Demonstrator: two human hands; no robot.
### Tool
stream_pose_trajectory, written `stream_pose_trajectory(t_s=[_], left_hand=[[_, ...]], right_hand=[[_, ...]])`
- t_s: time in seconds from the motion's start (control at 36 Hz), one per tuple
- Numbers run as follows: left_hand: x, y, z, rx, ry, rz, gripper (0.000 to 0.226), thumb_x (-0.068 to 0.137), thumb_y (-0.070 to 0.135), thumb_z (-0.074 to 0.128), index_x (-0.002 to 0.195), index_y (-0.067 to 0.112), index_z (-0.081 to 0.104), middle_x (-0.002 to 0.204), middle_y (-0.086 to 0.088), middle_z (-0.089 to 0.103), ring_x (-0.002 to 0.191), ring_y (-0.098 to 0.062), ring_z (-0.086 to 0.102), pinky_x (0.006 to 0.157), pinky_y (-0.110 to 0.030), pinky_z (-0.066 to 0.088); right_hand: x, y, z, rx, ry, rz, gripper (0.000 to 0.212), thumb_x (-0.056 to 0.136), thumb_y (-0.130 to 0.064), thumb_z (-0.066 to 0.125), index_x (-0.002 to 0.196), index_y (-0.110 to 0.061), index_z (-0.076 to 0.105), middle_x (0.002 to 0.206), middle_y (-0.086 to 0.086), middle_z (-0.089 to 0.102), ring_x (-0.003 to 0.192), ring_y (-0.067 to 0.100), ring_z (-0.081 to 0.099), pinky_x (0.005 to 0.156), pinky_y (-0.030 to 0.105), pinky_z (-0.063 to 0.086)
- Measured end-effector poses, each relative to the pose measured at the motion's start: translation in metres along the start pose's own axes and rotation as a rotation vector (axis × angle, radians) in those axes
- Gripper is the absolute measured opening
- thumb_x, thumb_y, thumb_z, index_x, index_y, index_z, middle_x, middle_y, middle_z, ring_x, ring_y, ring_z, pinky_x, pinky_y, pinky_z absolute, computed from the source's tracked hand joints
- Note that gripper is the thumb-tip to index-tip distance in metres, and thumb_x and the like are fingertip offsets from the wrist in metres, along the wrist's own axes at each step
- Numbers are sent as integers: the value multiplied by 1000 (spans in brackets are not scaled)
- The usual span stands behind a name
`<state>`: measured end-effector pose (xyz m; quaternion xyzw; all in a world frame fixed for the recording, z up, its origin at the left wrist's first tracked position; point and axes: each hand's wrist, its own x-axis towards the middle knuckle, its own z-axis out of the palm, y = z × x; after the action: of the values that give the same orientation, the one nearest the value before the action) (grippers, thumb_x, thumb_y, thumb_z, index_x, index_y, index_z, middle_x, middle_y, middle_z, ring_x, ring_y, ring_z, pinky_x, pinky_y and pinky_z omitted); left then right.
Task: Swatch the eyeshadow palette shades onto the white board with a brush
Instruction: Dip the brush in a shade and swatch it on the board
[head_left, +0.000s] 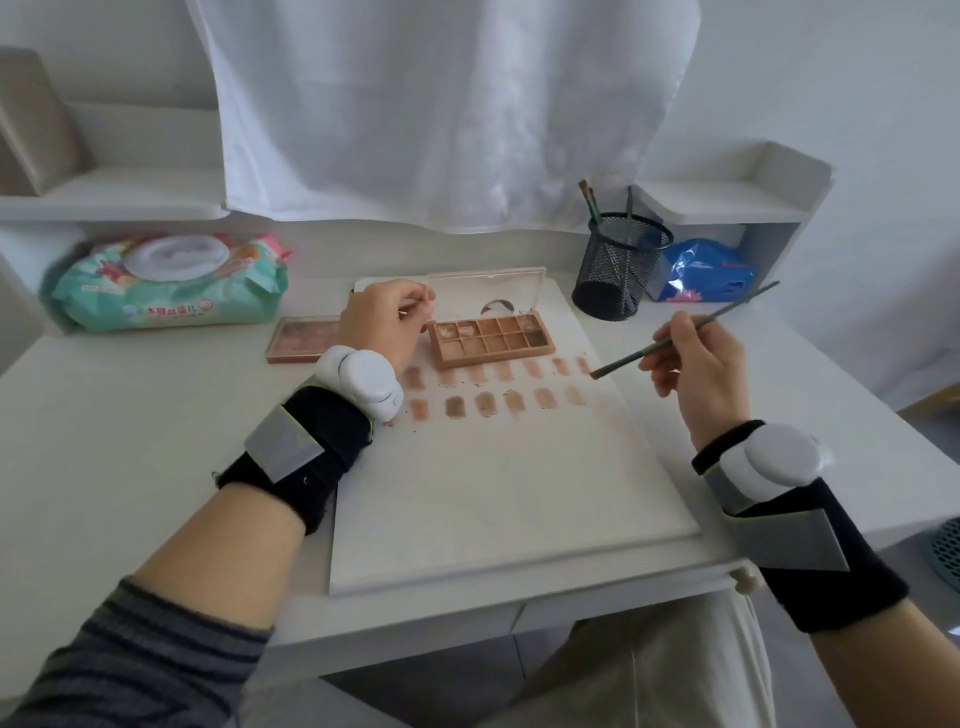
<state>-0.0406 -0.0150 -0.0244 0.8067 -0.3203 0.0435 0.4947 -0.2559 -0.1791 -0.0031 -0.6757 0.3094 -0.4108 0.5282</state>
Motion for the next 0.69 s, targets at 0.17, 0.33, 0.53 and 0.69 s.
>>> stream_pose_trajectory(t_s=[0.17, 0.33, 0.53, 0.69], left_hand=[[0, 0, -1, 4, -10, 1, 12, 87, 12, 60, 94, 14, 70, 93, 5, 69, 91, -15, 68, 89, -33, 51], [-1, 1, -2, 1, -12, -1, 13, 87, 12, 60, 94, 13, 70, 94, 5, 69, 88, -17, 68, 87, -32, 51], [-1, -1, -1, -17, -14, -5, 13, 87, 11, 59, 95, 13, 70, 91, 7, 67, 87, -18, 68, 87, -32, 51], [0, -2, -1, -16, -11, -4, 13, 87, 11, 60, 94, 13, 70, 94, 3, 70, 88, -17, 68, 87, -31, 51]], right_hand=[[-7, 5, -1, -113, 9, -225, 28, 99, -13, 37, 74, -18, 49, 67, 6, 54, 50, 0, 48, 50, 11, 37], [-9, 12, 2, -229, -91, -306, 20, 98, -11, 40, 81, -12, 52, 70, 4, 57, 57, -2, 52, 55, 10, 39], [-11, 14, 1, -322, -164, -377, 22, 89, -23, 37, 80, -8, 51, 66, -7, 53, 59, -2, 53, 61, 8, 40], [-12, 11, 0, -282, -189, -406, 20, 90, -23, 38, 73, -16, 47, 63, -6, 49, 56, 1, 48, 58, 9, 38]])
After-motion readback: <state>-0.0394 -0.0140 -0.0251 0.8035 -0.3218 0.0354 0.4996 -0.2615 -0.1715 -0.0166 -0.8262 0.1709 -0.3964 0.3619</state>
